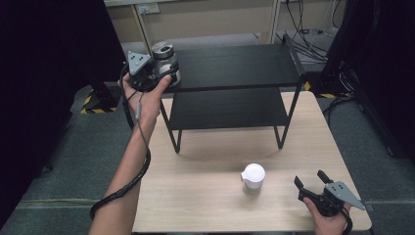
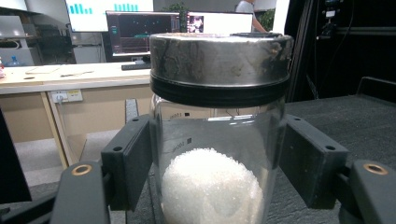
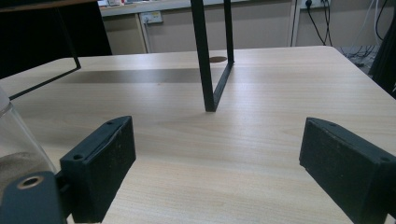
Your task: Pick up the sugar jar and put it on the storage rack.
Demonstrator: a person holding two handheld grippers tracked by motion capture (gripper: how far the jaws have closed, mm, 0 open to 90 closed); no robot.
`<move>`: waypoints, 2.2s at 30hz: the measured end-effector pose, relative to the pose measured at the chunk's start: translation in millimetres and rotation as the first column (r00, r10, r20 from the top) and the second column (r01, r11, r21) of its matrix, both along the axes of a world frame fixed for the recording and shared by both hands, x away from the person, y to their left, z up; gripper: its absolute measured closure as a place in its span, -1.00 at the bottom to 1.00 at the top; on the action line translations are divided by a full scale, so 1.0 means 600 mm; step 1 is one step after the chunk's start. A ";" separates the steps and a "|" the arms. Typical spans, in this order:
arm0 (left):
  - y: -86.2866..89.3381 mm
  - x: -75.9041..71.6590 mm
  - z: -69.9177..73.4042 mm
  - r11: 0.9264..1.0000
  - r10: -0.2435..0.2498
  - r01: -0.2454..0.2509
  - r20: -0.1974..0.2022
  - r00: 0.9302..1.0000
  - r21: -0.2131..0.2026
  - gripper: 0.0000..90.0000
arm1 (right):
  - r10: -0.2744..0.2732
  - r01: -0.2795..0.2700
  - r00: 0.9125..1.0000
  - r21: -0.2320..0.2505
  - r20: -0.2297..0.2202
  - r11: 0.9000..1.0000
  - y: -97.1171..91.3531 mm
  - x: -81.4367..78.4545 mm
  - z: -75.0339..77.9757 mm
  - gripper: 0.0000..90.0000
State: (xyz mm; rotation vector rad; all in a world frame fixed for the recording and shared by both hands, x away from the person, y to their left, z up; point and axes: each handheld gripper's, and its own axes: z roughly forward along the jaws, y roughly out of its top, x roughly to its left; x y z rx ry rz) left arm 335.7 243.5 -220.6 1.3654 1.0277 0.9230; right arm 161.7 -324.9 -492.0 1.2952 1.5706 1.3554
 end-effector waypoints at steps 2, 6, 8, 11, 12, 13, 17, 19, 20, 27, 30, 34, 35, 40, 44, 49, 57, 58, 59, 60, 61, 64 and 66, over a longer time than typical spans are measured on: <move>0.001 -0.001 -0.002 1.000 -0.003 0.003 0.014 1.000 -0.015 -0.38 | 0.000 0.000 1.000 0.000 0.000 1.000 0.000 0.000 0.000 -0.76; -0.005 -0.007 -0.003 1.000 0.007 -0.006 0.048 0.999 -0.014 -0.60 | 0.001 -0.001 1.000 0.001 -0.001 1.000 0.000 0.000 0.000 -0.76; -0.008 -0.012 -0.004 1.000 0.021 -0.020 0.067 0.998 -0.006 -0.65 | 0.001 -0.001 1.000 0.001 -0.001 1.000 0.000 0.000 0.000 -0.76; -0.007 -0.016 -0.005 1.000 0.023 -0.023 0.075 0.997 -0.003 -0.67 | 0.001 -0.001 1.000 0.000 0.001 1.000 0.000 0.000 0.000 -0.76; -0.006 -0.017 -0.005 1.000 0.022 -0.022 0.077 0.997 0.002 -0.67 | 0.001 -0.001 1.000 0.000 0.000 1.000 0.000 0.000 0.000 -0.76; -0.005 -0.018 -0.006 1.000 0.022 -0.023 0.080 0.997 0.004 -0.67 | 0.001 -0.001 1.000 0.000 -0.001 1.000 0.000 0.000 0.000 -0.76; -0.003 -0.023 -0.009 1.000 0.015 -0.016 0.093 0.996 0.008 -0.68 | 0.001 -0.001 1.000 -0.001 -0.003 1.000 0.000 0.000 0.001 -0.76; -0.004 -0.026 -0.010 1.000 0.014 -0.015 0.101 0.995 0.011 -0.68 | 0.001 -0.001 1.000 -0.001 -0.003 1.000 0.000 0.000 0.001 -0.76; -0.004 -0.028 -0.010 1.000 0.014 -0.016 0.105 0.994 0.014 -0.69 | 0.001 -0.001 1.000 -0.001 -0.003 1.000 0.000 0.000 0.001 -0.76; -0.006 -0.038 -0.011 0.999 0.020 -0.024 0.129 0.991 0.023 -0.69 | 0.001 -0.001 1.000 0.001 -0.002 1.000 0.000 0.000 0.000 -0.76; -0.008 -0.044 -0.013 0.999 0.025 -0.030 0.137 0.990 0.031 -0.69 | 0.002 -0.002 1.000 0.002 -0.003 1.000 -0.001 0.000 0.001 -0.76; -0.009 -0.051 -0.020 0.999 0.023 -0.029 0.143 0.989 0.039 -0.69 | 0.001 -0.001 1.000 0.002 -0.003 1.000 0.000 0.000 0.001 -0.76; -0.008 -0.052 -0.022 0.999 0.023 -0.029 0.145 0.989 0.040 -0.69 | 0.001 -0.001 1.000 0.002 -0.003 1.000 0.000 0.000 0.001 -0.76; -0.006 -0.058 -0.032 0.999 0.021 -0.027 0.155 0.988 0.037 -0.69 | 0.000 0.000 1.000 0.002 -0.002 1.000 0.000 0.000 0.000 -0.76; -0.004 -0.067 -0.047 0.999 0.017 -0.023 0.182 0.983 0.033 -0.69 | 0.000 0.000 1.000 0.001 -0.001 1.000 0.000 0.000 0.000 -0.76; -0.002 -0.082 -0.066 0.999 0.003 -0.011 0.213 0.977 0.038 -0.71 | 0.001 -0.001 1.000 0.000 0.000 1.000 0.000 0.000 0.000 -0.76; -0.001 -0.094 -0.082 0.998 -0.011 -0.003 0.234 0.972 0.057 -0.71 | 0.000 0.000 1.000 0.000 0.000 1.000 0.000 0.000 0.000 -0.76; -0.001 -0.095 -0.084 0.999 -0.012 -0.001 0.235 0.972 0.054 -0.71 | 0.000 0.000 1.000 0.001 0.000 1.000 0.000 0.000 0.000 -0.76; -0.001 -0.097 -0.087 0.998 -0.012 -0.002 0.236 0.972 0.056 -0.71 | 0.000 0.000 1.000 0.001 0.000 1.000 0.000 0.000 0.000 -0.76; -0.001 -0.098 -0.090 0.998 -0.012 -0.001 0.237 0.971 0.056 -0.71 | 0.000 0.000 1.000 0.001 0.000 1.000 0.000 0.000 0.000 -0.76; -0.001 -0.100 -0.093 0.998 -0.012 -0.001 0.238 0.971 0.056 -0.71 | 0.000 0.000 1.000 0.002 0.000 1.000 0.000 0.000 0.000 -0.76; -0.001 -0.105 -0.104 0.999 -0.017 0.005 0.242 0.970 0.052 -0.71 | 0.001 -0.001 1.000 0.001 0.000 1.000 0.000 0.000 0.000 -0.76; -0.001 -0.110 -0.114 0.999 -0.025 0.013 0.245 0.969 0.052 -0.71 | 0.001 -0.001 1.000 0.000 0.000 1.000 0.000 0.000 0.000 -0.76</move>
